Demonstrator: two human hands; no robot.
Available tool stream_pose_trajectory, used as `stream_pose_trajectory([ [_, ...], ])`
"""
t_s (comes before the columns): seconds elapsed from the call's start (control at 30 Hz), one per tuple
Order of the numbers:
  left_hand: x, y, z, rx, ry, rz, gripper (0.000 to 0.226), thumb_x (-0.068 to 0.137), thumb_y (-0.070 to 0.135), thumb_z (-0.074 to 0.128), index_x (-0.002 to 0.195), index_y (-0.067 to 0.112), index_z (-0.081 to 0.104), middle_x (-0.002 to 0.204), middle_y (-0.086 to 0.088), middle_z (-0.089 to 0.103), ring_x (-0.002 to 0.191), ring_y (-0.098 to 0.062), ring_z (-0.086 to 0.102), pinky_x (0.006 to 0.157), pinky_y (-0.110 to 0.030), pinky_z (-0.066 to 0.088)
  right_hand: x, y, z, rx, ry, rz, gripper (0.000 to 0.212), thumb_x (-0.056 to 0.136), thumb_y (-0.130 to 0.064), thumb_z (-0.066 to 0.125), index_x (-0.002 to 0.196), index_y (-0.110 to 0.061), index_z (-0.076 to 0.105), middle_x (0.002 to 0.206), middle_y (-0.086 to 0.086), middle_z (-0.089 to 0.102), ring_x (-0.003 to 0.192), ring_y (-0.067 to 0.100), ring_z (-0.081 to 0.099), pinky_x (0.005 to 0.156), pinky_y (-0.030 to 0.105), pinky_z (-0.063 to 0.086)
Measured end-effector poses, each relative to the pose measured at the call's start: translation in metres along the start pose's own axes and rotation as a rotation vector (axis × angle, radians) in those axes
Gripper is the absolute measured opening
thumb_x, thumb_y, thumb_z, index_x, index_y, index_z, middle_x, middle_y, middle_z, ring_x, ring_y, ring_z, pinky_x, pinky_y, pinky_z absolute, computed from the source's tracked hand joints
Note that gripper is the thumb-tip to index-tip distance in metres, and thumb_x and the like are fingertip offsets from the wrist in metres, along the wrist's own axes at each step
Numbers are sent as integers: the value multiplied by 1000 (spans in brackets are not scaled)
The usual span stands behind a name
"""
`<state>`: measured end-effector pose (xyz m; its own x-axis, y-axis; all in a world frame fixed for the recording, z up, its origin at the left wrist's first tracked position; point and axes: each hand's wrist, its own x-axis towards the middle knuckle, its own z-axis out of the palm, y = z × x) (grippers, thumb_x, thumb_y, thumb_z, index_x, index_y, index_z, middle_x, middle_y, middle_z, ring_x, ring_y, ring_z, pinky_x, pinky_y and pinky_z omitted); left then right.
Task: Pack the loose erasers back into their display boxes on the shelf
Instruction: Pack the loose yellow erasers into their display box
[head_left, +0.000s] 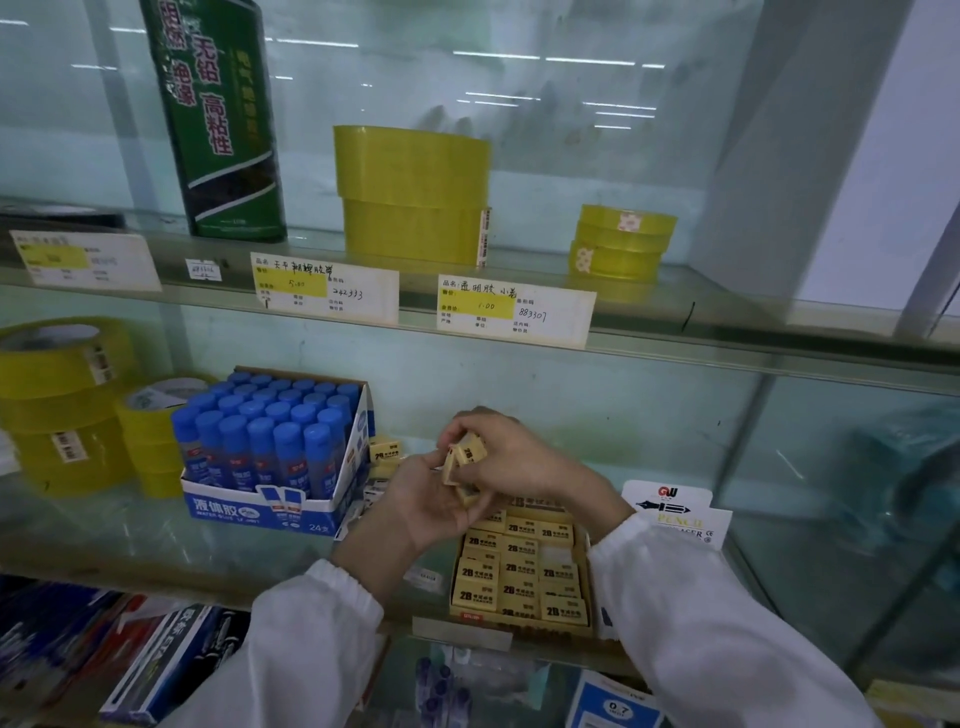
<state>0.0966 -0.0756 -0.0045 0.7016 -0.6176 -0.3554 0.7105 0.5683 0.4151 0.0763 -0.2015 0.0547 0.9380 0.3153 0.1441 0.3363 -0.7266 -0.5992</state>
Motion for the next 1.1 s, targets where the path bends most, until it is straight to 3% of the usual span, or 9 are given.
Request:
stream_pose_trajectory([
  [0.1,-4,0,2,8,5,-7,38,100,35,46,105,2,65,98,-21,65,87,-37,65,46,-32,60,-5,-3,-6,38,-87,-1,32,84,-3,62,112,-20,62,118,4,51,100,16,54,71,17,43],
  [0.23,-5,2,2,-45,3,30,27,96,23,56,91,-2,65,88,-19,66,76,-32,68,53,-38,63,-10,-5,-12,120,-121,33,32,88,-1,58,113,-20,63,123,3,48,102,23,62,76,25,54],
  [0.3,-2,2,0,-12,17,64,18,92,13,59,93,-4,64,87,-20,67,75,-31,69,60,-39,64,-8,-3,-12,64,-51,25,39,85,4,54,116,-18,64,124,3,50,109,19,56,85,25,50],
  [0.4,1,0,-1,66,41,132,12,87,6,62,95,-3,64,80,-18,66,65,-26,69,51,-30,61,-5,4,-9,2,59,6,38,85,2,59,117,-17,66,124,3,56,114,15,52,95,25,44],
  [0.5,0,0,-5,97,-18,125,23,83,5,65,106,-2,64,86,-19,67,65,-23,69,43,-22,56,-7,15,-11,-4,177,14,40,79,-6,74,116,-20,64,112,0,65,101,15,61,83,22,48],
  [0.6,0,2,-10,109,-36,113,30,81,4,68,110,3,61,89,-18,66,67,-22,69,37,-17,50,-15,24,-18,101,220,74,46,70,-6,82,107,-24,62,102,-3,69,93,13,67,82,32,57],
  [0.8,0,-1,-18,404,-72,228,46,78,4,72,123,10,64,92,-16,67,68,-21,68,34,-16,42,-30,28,-26,340,181,109,45,64,4,84,97,-15,60,100,4,74,92,23,71,82,44,59],
  [0.97,-2,-3,-23,545,-158,226,43,81,21,79,119,8,63,85,-9,65,65,-14,65,31,-13,32,-46,26,-28,368,158,99,41,70,7,79,105,-13,71,90,9,66,82,19,63,78,39,56],
  [1.1,-2,-3,-25,459,-152,219,34,80,15,78,110,7,65,84,-13,65,67,-17,67,32,-14,37,-57,32,-35,217,66,123,42,82,7,68,116,-19,70,93,7,67,82,13,63,78,29,55],
])
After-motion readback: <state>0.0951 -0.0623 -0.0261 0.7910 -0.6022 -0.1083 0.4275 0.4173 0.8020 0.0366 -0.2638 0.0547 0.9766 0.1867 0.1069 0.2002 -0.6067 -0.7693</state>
